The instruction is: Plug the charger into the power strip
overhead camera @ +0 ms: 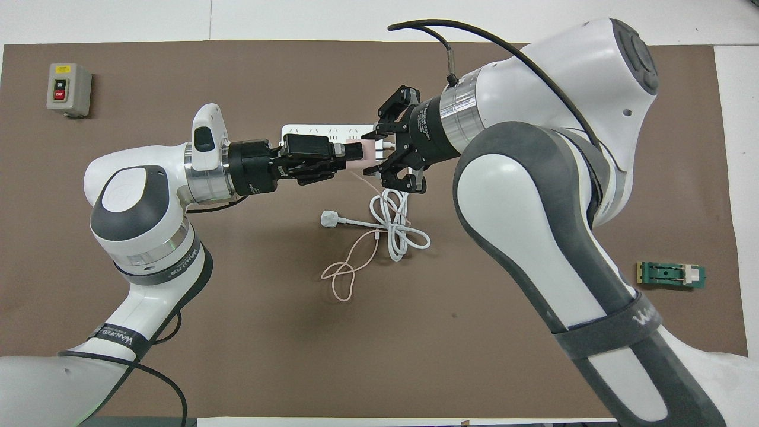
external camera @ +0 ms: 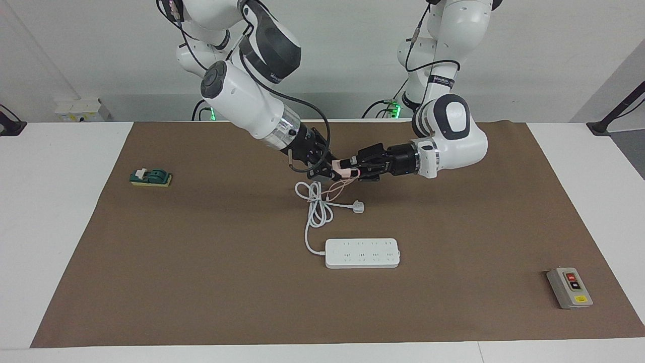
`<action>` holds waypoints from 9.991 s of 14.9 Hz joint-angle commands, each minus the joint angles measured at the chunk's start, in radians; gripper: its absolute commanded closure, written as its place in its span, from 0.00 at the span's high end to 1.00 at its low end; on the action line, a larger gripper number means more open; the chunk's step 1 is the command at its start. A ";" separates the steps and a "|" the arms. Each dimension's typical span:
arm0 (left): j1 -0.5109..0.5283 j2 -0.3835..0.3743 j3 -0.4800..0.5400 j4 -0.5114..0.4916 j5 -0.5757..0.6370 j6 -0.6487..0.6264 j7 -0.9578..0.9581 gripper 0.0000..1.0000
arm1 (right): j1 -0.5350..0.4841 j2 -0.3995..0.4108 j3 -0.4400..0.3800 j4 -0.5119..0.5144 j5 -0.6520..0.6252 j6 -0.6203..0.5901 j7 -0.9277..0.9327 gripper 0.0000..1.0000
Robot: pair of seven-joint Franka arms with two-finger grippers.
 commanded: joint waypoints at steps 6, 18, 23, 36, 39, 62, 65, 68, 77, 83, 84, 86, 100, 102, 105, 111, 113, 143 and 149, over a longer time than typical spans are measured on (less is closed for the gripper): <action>0.009 0.005 0.002 0.015 0.015 -0.016 -0.016 0.00 | 0.000 0.003 0.003 0.016 0.018 0.004 0.016 0.00; 0.071 0.010 0.012 0.075 0.481 0.001 -0.017 0.00 | -0.114 -0.002 -0.011 0.057 -0.027 -0.062 0.038 1.00; 0.025 0.027 0.009 0.110 0.783 0.004 -0.022 0.00 | -0.212 -0.006 -0.011 0.094 -0.074 -0.172 -0.076 1.00; -0.077 0.143 0.006 0.304 1.610 0.164 0.304 0.00 | -0.347 -0.048 -0.014 0.111 -0.286 -0.326 -0.519 1.00; -0.069 0.192 0.009 0.304 1.627 0.255 0.415 0.00 | -0.384 -0.055 -0.016 0.111 -0.370 -0.361 -0.735 1.00; -0.069 0.347 -0.013 0.402 1.736 0.271 0.575 0.00 | -0.508 -0.181 -0.019 0.013 -0.731 -0.375 -1.846 1.00; -0.066 0.343 -0.025 0.387 1.721 0.260 0.573 0.00 | -0.496 -0.213 -0.017 -0.006 -0.731 -0.395 -1.846 1.00; -0.025 0.343 -0.062 0.384 1.719 0.237 0.576 0.00 | -0.496 -0.230 -0.016 -0.020 -0.731 -0.438 -1.848 1.00; 0.002 0.333 -0.096 0.350 1.719 0.234 0.572 0.00 | -0.487 -0.397 -0.020 -0.268 -0.731 -0.367 -1.846 1.00; 0.006 0.326 -0.111 0.330 1.719 0.254 0.576 0.00 | -0.381 -0.397 -0.151 -0.277 -0.732 -0.364 -1.845 1.00; 0.006 0.327 -0.111 0.328 1.719 0.260 0.575 0.00 | -0.381 -0.394 -0.148 -0.271 -0.732 -0.363 -1.840 1.00; 0.006 0.333 -0.117 0.339 1.719 0.242 0.572 0.00 | -0.382 -0.388 -0.148 -0.258 -0.732 -0.366 -1.839 1.00; 0.057 0.378 -0.152 0.359 1.680 0.257 0.704 0.00 | -0.382 -0.361 -0.145 -0.195 -0.729 -0.396 -1.828 1.00; 0.057 0.376 -0.152 0.356 1.683 0.258 0.707 0.00 | -0.382 -0.362 -0.145 -0.195 -0.725 -0.398 -1.828 1.00; 0.060 0.379 -0.152 0.350 1.683 0.278 0.727 0.00 | -0.382 -0.362 -0.145 -0.195 -0.725 -0.404 -1.828 1.00; 0.034 0.379 -0.146 0.351 1.733 0.283 0.773 0.00 | -0.370 -0.370 -0.145 -0.196 -0.725 -0.402 -1.826 1.00; 0.034 0.379 -0.146 0.348 1.730 0.282 0.754 0.00 | -0.369 -0.370 -0.145 -0.198 -0.725 -0.401 -1.826 1.00; 0.084 0.240 -0.151 0.377 1.600 0.156 0.515 1.00 | -0.375 -0.374 -0.148 -0.207 -0.722 -0.406 -1.829 1.00; 0.138 0.053 -0.146 0.390 1.588 -0.086 0.279 1.00 | -0.375 -0.374 -0.148 -0.207 -0.722 -0.406 -1.829 1.00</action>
